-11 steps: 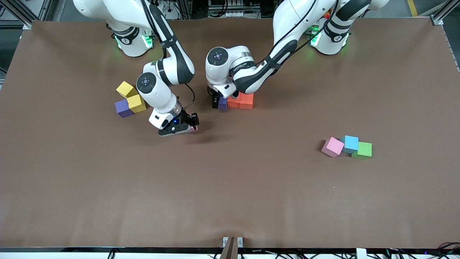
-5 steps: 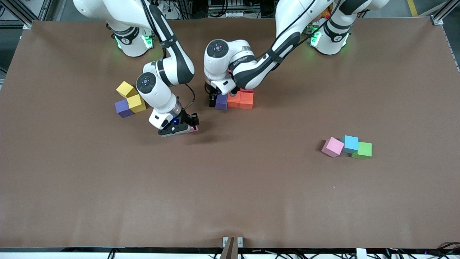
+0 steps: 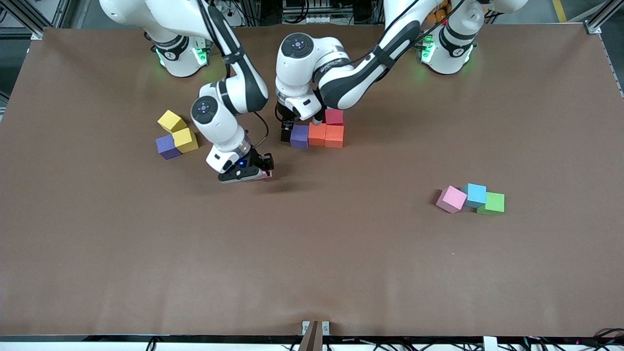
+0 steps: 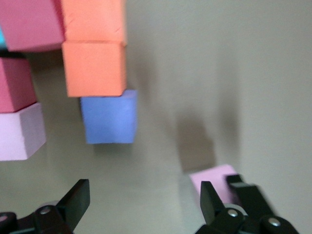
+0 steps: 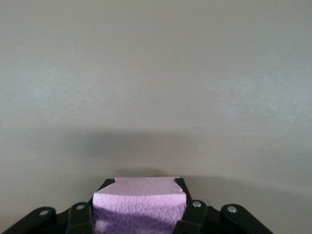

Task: Form number 2 with 11 blocks

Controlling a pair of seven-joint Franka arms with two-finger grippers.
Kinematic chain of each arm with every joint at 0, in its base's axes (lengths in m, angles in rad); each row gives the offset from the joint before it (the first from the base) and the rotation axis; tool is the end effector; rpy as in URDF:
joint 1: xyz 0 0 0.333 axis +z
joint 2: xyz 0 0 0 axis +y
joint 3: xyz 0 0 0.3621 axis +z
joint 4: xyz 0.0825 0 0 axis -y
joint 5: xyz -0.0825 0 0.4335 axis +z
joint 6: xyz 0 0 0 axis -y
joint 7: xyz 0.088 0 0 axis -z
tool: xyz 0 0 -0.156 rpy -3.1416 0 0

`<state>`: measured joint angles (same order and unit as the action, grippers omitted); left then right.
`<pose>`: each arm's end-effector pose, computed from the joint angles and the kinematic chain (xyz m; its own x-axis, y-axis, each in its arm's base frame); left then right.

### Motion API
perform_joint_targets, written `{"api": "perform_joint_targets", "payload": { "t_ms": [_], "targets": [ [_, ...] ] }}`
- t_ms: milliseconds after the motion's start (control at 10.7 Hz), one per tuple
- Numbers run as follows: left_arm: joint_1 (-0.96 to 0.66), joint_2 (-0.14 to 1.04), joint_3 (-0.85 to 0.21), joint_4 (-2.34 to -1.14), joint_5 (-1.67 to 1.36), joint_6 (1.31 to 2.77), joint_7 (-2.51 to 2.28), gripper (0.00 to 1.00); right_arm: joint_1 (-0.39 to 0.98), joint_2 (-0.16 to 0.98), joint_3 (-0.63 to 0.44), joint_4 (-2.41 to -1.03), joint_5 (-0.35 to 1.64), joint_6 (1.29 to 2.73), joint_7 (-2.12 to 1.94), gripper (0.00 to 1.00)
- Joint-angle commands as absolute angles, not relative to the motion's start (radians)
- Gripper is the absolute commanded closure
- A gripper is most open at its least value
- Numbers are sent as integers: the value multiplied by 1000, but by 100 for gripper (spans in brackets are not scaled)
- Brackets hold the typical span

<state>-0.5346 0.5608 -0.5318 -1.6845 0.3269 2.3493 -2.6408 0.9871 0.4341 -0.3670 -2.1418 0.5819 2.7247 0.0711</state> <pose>0.4178 -0.6372 0.2918 0.1175 0.9784 -0.1703 0.9905 -0.1031 0.0910 0.5296 0.3628 0.1819 0.9861 0.0679 0.1516 0.0962 -0.9774 -0.1881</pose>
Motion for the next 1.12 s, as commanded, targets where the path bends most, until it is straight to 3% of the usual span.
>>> {"api": "perform_joint_targets", "payload": {
  "t_ms": [0, 373, 560, 840, 1027],
  "targets": [
    [-380, 505, -631, -1698, 318, 2289, -2489, 0, 1035, 472, -374, -2129, 603, 2767, 130, 96],
    [31, 508, -911, -1638, 292, 2136, -2087, 0, 1115, 514, -377, -2106, 601, 2804, 268, 96],
    [144, 517, -923, -1585, 256, 2042, -1848, 0, 1166, 546, -382, -2073, 597, 2801, 371, 97],
    [305, 520, -919, -1595, 238, 1949, -1632, 0, 1236, 581, -417, -2040, 588, 2775, 449, 98],
    [391, 534, -917, -1611, 248, 1876, -1608, 0, 1241, 583, -439, -1998, 584, 2662, 453, 98]
  ]
}}
